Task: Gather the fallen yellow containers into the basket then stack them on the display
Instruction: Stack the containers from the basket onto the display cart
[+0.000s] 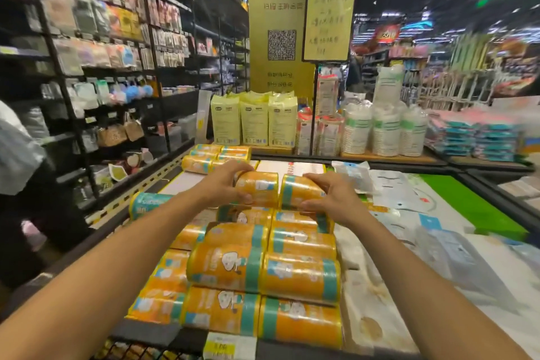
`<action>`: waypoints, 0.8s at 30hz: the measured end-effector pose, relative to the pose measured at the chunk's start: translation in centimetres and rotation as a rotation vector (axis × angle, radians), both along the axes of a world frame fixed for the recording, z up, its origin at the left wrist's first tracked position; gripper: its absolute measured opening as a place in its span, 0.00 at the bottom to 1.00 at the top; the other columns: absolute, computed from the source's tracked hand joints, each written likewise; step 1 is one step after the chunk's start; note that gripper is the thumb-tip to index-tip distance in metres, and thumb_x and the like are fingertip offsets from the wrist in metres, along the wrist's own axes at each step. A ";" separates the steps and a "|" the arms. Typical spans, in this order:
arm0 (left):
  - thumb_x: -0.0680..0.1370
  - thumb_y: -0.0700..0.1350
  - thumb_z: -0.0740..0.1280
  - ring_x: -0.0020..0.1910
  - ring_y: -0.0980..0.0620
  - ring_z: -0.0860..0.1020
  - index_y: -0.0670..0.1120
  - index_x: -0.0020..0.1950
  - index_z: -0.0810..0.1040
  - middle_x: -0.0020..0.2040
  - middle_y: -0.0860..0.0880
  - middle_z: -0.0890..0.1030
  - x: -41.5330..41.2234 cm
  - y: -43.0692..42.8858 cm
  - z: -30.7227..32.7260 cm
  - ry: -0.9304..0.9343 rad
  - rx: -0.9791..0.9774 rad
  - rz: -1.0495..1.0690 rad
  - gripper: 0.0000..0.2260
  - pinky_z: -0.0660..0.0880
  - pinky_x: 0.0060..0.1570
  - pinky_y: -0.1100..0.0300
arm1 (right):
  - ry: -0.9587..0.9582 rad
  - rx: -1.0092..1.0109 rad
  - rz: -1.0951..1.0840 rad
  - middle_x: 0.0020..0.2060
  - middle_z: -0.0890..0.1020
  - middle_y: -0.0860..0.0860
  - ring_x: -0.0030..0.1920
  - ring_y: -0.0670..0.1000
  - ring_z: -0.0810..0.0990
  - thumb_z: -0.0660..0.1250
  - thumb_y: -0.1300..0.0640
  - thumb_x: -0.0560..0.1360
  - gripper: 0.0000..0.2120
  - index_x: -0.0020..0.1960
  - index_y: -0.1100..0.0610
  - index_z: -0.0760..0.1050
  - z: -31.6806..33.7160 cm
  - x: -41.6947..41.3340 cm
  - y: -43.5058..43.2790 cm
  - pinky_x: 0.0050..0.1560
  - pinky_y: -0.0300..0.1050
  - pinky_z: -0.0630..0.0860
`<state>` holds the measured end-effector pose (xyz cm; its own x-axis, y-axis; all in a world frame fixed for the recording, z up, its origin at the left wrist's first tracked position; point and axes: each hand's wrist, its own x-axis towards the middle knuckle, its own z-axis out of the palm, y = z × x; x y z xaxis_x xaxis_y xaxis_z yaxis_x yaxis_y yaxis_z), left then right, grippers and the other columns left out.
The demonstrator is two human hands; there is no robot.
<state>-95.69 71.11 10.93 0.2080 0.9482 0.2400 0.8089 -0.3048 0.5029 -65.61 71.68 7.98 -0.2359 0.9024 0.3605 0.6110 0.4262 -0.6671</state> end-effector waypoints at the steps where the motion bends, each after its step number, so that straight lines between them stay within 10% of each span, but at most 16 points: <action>1: 0.72 0.48 0.81 0.64 0.51 0.72 0.57 0.70 0.74 0.66 0.53 0.70 0.0 0.5 -0.4 0.018 -0.018 -0.008 0.30 0.73 0.60 0.56 | -0.033 0.011 0.009 0.57 0.79 0.51 0.60 0.53 0.79 0.84 0.41 0.59 0.41 0.70 0.48 0.78 -0.5 -0.2 0.6 0.65 0.57 0.76; 10: 0.76 0.48 0.77 0.63 0.51 0.72 0.58 0.73 0.72 0.65 0.53 0.70 -0.8 1.8 -2.5 -0.038 -0.083 -0.044 0.28 0.74 0.59 0.56 | -0.062 0.009 0.003 0.52 0.75 0.45 0.55 0.47 0.78 0.86 0.52 0.62 0.37 0.69 0.45 0.78 -1.2 -0.5 1.8 0.58 0.45 0.77; 18: 0.74 0.48 0.79 0.79 0.47 0.62 0.57 0.81 0.64 0.81 0.51 0.61 0.1 -1.6 -1.2 -0.215 -0.096 0.068 0.39 0.66 0.70 0.52 | -0.007 -0.071 -0.075 0.70 0.77 0.47 0.69 0.50 0.76 0.76 0.35 0.70 0.34 0.72 0.45 0.76 0.9 -0.9 -0.1 0.69 0.55 0.75; 24: 0.79 0.53 0.72 0.63 0.53 0.78 0.54 0.67 0.78 0.64 0.53 0.80 -1.6 -8.4 0.7 -0.578 0.106 0.162 0.17 0.76 0.62 0.49 | 0.284 -0.013 -0.043 0.60 0.82 0.46 0.62 0.47 0.80 0.73 0.39 0.76 0.23 0.66 0.49 0.78 3.2 -4.7 -4.7 0.65 0.52 0.77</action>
